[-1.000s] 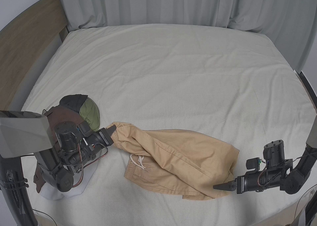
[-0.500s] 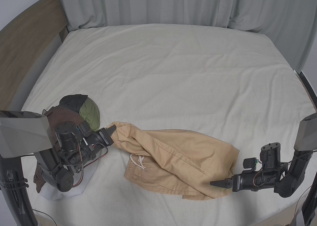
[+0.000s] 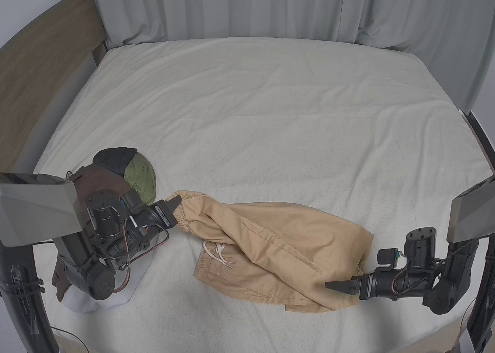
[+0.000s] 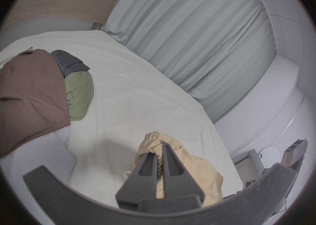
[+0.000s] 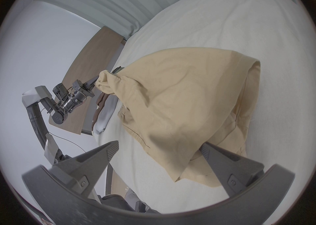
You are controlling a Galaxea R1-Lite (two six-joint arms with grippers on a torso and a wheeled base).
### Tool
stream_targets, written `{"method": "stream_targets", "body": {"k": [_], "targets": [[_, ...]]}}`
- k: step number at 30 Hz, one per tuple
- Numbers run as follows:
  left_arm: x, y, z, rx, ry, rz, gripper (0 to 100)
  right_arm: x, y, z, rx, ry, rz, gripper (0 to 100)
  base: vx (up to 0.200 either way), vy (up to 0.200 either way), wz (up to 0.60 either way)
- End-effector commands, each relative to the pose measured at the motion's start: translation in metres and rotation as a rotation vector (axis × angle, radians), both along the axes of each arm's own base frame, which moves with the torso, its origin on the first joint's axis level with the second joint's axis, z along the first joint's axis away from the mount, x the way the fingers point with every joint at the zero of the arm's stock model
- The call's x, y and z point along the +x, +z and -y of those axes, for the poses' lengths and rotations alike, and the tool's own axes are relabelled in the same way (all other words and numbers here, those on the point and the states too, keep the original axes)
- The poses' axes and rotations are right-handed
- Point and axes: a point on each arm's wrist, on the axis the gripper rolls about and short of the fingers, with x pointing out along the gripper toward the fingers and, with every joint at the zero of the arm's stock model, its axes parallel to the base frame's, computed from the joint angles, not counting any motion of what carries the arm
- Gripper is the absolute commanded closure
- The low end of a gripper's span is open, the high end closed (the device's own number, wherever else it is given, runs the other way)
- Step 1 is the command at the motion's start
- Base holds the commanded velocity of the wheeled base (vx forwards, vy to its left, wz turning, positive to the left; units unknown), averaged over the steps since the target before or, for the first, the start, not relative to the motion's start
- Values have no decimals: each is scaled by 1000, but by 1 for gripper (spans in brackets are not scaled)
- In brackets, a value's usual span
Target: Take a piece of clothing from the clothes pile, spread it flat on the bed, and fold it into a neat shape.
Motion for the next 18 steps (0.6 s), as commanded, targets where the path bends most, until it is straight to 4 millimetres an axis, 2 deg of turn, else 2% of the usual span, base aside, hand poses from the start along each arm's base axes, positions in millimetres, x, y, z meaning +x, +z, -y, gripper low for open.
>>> {"method": "stream_targets", "body": {"k": [1, 18], "targets": [[0, -1, 0, 1, 0, -1, 100, -2, -7, 1, -6, 2, -18, 0, 0, 0, 0], [0, -1, 0, 1, 0, -3, 100, 0, -10, -1, 8, 5, 27, 0, 0, 0, 0]]}}
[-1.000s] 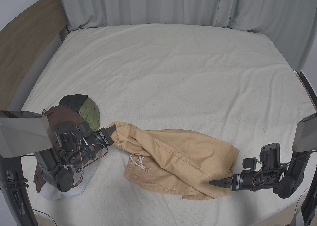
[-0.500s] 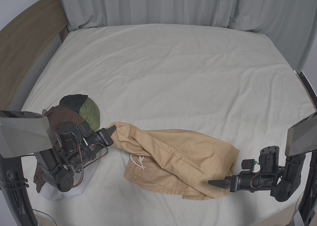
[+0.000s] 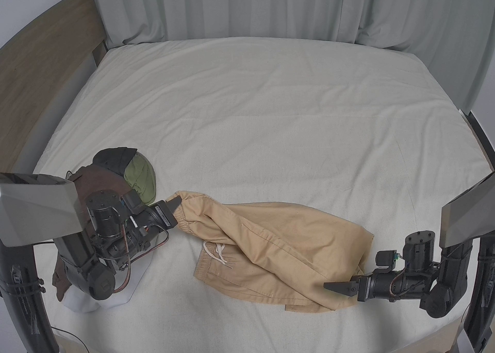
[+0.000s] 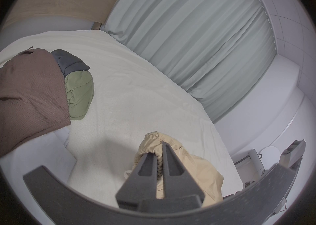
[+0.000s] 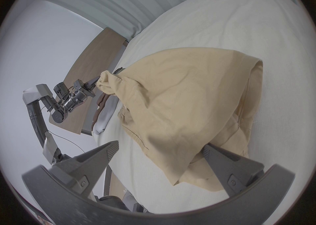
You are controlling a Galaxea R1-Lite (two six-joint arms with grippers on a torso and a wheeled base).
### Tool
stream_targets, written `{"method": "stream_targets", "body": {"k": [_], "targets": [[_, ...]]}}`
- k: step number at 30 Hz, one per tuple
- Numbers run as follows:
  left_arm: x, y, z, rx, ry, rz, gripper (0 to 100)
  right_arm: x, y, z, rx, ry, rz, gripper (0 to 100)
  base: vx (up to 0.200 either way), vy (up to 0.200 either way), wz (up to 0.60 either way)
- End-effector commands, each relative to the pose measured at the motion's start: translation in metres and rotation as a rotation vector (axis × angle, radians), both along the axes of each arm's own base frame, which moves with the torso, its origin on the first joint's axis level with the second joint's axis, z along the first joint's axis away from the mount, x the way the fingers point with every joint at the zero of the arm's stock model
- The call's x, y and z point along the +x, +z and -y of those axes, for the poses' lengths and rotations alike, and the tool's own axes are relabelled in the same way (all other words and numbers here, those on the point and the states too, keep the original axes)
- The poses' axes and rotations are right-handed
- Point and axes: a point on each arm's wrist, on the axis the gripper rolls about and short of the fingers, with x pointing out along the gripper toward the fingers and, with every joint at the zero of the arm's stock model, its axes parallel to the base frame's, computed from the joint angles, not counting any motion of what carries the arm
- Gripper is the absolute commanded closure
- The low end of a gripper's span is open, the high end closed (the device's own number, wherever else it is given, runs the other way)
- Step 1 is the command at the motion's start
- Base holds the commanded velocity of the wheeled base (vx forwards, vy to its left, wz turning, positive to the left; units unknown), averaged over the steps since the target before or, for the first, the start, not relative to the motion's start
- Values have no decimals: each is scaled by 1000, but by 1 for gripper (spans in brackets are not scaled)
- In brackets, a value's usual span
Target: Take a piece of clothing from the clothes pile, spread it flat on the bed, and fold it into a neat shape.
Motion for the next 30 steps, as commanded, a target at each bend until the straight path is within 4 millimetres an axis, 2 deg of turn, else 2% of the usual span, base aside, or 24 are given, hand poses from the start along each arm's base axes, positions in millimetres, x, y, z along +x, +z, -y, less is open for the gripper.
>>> {"method": "stream_targets", "body": {"k": [1, 14, 15, 23, 30], "targets": [[0, 0, 0, 0, 0, 0, 100, 0, -2, 0, 1, 1, 1, 0, 0, 0, 0], [0, 0, 0, -2, 0, 0, 100, 0, -2, -3, 5, 11, 10, 0, 0, 0, 0], [0, 0, 0, 0, 0, 0, 100, 1, -2, -3, 5, 11, 10, 100, 0, 0, 0], [1, 0, 0, -1, 1, 3, 100, 3, 2, -3, 13, 8, 36, 100, 0, 0, 0], [1, 1, 0, -2, 1, 6, 100, 8, 32, -1, 61, -4, 161, 100, 0, 0, 0]]}}
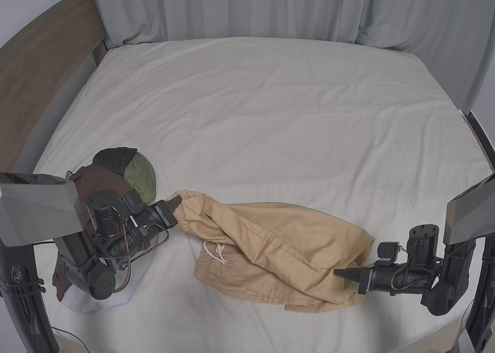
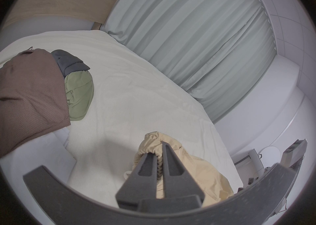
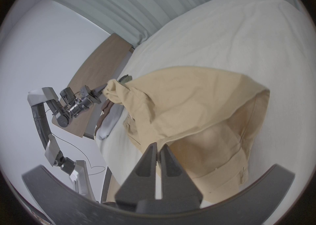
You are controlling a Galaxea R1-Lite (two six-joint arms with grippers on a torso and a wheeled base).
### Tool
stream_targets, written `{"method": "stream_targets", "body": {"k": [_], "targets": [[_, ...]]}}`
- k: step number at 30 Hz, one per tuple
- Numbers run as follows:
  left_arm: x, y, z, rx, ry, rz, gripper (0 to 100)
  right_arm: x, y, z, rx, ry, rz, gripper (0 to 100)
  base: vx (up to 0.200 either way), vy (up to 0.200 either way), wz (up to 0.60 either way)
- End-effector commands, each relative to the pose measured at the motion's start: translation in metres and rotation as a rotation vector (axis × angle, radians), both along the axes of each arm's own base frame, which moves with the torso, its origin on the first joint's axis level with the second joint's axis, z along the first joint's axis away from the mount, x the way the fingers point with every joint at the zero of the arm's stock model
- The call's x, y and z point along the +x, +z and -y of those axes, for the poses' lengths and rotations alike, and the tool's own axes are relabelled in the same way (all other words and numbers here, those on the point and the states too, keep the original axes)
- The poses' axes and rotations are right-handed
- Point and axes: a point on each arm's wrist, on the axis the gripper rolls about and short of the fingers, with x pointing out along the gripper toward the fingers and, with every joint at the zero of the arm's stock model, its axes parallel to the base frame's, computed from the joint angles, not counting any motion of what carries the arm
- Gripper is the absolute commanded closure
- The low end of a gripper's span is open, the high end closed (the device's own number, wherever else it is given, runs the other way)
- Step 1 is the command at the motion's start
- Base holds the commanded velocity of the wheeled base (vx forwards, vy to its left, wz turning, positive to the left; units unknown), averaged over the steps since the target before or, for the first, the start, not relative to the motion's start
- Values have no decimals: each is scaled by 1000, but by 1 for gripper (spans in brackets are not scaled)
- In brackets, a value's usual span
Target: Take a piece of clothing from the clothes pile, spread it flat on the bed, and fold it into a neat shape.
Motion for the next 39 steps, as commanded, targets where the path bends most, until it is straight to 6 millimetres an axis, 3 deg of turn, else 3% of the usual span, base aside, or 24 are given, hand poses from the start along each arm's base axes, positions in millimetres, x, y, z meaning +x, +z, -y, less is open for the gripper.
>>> {"method": "stream_targets", "body": {"k": [1, 10, 39], "targets": [[0, 1, 0, -2, 1, 4, 100, 2, 24, 2, 41, -9, 93, 100, 0, 0, 0], [1, 4, 0, -5, 1, 14, 100, 5, 37, 2, 104, -32, 106, 100, 0, 0, 0], [6, 10, -2, -14, 13, 43, 100, 11, 50, 0, 150, -21, 153, 100, 0, 0, 0]]}}
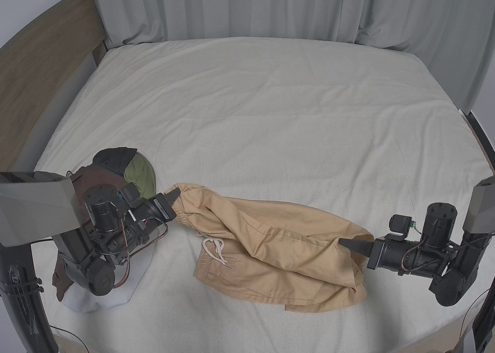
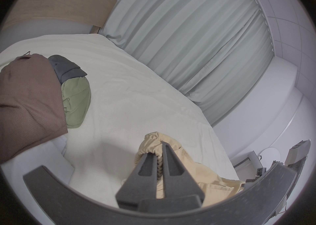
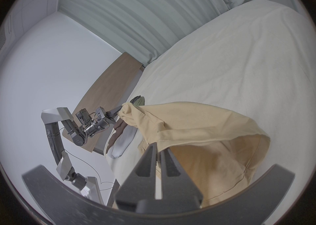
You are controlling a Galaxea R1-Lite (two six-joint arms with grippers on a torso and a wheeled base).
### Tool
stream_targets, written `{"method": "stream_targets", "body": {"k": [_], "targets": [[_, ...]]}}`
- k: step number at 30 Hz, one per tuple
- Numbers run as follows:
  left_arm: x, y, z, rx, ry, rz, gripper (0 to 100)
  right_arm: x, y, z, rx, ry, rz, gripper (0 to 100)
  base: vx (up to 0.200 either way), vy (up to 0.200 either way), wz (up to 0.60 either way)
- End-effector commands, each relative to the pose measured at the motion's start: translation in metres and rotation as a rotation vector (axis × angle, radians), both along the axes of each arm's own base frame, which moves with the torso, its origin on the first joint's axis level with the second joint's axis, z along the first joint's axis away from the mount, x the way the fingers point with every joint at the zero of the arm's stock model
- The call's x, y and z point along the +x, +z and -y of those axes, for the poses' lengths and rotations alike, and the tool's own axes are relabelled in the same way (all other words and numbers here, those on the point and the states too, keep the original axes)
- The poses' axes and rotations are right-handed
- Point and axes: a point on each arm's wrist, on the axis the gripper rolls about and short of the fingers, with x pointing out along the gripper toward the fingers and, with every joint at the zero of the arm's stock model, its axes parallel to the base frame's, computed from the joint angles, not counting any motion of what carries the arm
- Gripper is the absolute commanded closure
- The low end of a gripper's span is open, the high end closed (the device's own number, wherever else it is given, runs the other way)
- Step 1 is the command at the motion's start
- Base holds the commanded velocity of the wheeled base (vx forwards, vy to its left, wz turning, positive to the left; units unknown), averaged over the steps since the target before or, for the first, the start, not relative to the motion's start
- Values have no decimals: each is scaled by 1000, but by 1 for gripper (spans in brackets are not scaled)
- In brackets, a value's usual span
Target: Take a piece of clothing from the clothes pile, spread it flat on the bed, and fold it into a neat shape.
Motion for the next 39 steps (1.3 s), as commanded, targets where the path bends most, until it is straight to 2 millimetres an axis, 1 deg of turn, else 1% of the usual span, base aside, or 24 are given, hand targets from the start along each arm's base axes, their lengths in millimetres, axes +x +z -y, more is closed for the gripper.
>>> {"method": "stream_targets", "body": {"k": [1, 8, 10, 14, 21, 39], "targets": [[1, 1, -1, -2, 5, 4, 100, 0, 3, 0, 5, 1, 9, 100, 0, 0, 0], [1, 1, -1, -2, 5, 6, 100, 1, 3, 0, 6, 2, 14, 100, 0, 0, 0], [0, 6, -2, -6, 6, 20, 100, 1, 4, 0, 7, 2, 17, 100, 0, 0, 0], [-1, 9, -2, -9, 6, 29, 100, 1, 4, 0, 7, 2, 17, 100, 0, 0, 0], [-1, 9, -2, -9, 6, 29, 100, 1, 4, -1, 7, 0, 19, 100, 0, 0, 0], [-1, 13, -3, -12, 6, 40, 100, 4, 14, -2, 23, 0, 66, 100, 0, 0, 0]]}}
